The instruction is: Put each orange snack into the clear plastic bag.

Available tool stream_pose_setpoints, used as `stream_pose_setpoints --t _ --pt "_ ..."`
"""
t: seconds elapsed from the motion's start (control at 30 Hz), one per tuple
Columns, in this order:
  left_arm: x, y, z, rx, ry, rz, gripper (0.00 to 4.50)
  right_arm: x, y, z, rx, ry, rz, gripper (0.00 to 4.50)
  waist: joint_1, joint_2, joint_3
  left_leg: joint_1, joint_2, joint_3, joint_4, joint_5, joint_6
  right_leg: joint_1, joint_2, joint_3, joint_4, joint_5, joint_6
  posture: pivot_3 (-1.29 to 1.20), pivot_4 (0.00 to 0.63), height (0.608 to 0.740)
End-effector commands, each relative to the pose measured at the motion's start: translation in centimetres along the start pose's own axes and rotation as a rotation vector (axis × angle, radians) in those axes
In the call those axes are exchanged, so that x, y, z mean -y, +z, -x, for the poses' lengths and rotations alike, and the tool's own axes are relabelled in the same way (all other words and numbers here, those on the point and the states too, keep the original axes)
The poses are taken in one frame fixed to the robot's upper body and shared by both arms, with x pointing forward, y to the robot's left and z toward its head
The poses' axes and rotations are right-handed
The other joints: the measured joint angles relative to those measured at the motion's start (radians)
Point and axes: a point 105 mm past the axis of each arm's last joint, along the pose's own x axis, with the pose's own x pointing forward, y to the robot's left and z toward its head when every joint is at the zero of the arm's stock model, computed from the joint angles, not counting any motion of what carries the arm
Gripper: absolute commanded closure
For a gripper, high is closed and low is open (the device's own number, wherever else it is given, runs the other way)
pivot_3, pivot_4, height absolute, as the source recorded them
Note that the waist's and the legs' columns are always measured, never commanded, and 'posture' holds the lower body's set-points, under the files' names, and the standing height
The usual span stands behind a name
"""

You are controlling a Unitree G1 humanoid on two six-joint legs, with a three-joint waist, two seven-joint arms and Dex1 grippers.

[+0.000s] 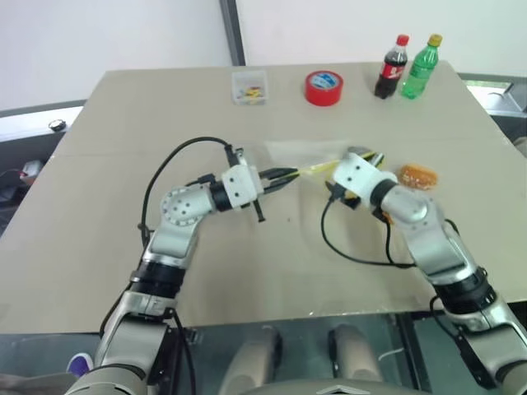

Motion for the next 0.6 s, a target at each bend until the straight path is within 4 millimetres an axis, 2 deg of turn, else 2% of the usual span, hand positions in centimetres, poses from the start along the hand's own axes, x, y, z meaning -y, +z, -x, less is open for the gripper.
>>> stream_pose_setpoints --t 0.03,0.2,0.37,0.43,0.47,0.57,0.6 --pt "-2.1 0.7 -0.4 -0.030 0.064 -0.102 4.50 1.7 -0.5 -1.8 0.014 0.003 0.140 0.03 -0.004 0.000 0.000 0.000 0.000 0.000 0.000 0.000 0.000 0.000 0.000 0.000 0.000 0.000 0.000 0.00 0.150 0.740" --pt "-3.1 -0.3 -0.1 -0.101 0.096 -0.152 4.50 2.9 -0.4 -2.8 0.047 -0.010 0.089 0.03 -0.005 0.000 0.000 -0.001 0.000 0.001 -0.001 0.000 0.000 -0.001 0.000 0.001 -0.001 0.000 0.000 0.00 0.150 0.740" --pt "-3.7 -1.4 0.5 -0.170 0.151 -0.169 4.50 2.6 0.4 -2.1 0.088 0.017 -0.034 0.03 -0.005 0.000 0.000 -0.002 0.000 0.001 -0.002 0.000 0.000 -0.002 0.000 0.001 -0.002 0.000 0.000 0.00 0.150 0.740" --pt "-3.7 -1.4 0.3 -0.169 0.165 -0.170 4.50 2.4 1.3 -1.8 0.115 0.029 -0.155 0.03 -0.004 0.000 0.000 -0.002 0.000 0.001 -0.002 0.000 0.000 -0.002 0.000 0.001 -0.002 0.000 0.000 0.00 0.150 0.740" --pt "-3.6 -1.2 0.0 -0.160 0.167 -0.169 4.50 2.4 1.3 -1.9 0.112 0.019 -0.147 0.03 -0.005 0.000 0.000 -0.002 0.000 0.000 -0.002 0.000 0.000 -0.002 0.000 0.000 -0.002 0.000 0.000 0.00 0.150 0.740" --pt "-3.5 -1.0 -0.5 -0.157 0.164 -0.189 4.50 2.2 0.8 -1.9 0.078 -0.001 0.029 0.03 -0.003 0.000 0.000 -0.002 0.000 0.000 -0.001 0.000 0.000 -0.002 0.000 0.001 -0.001 0.000 0.000 0.00 0.150 0.740" --pt "-3.6 -0.9 -0.6 -0.151 0.172 -0.181 4.50 2.2 0.6 -1.9 0.073 -0.002 0.023 0.28 -0.003 0.000 0.000 -0.002 0.000 0.000 -0.001 0.000 0.000 -0.002 0.000 0.001 -0.001 0.000 0.000 0.00 0.150 0.740"
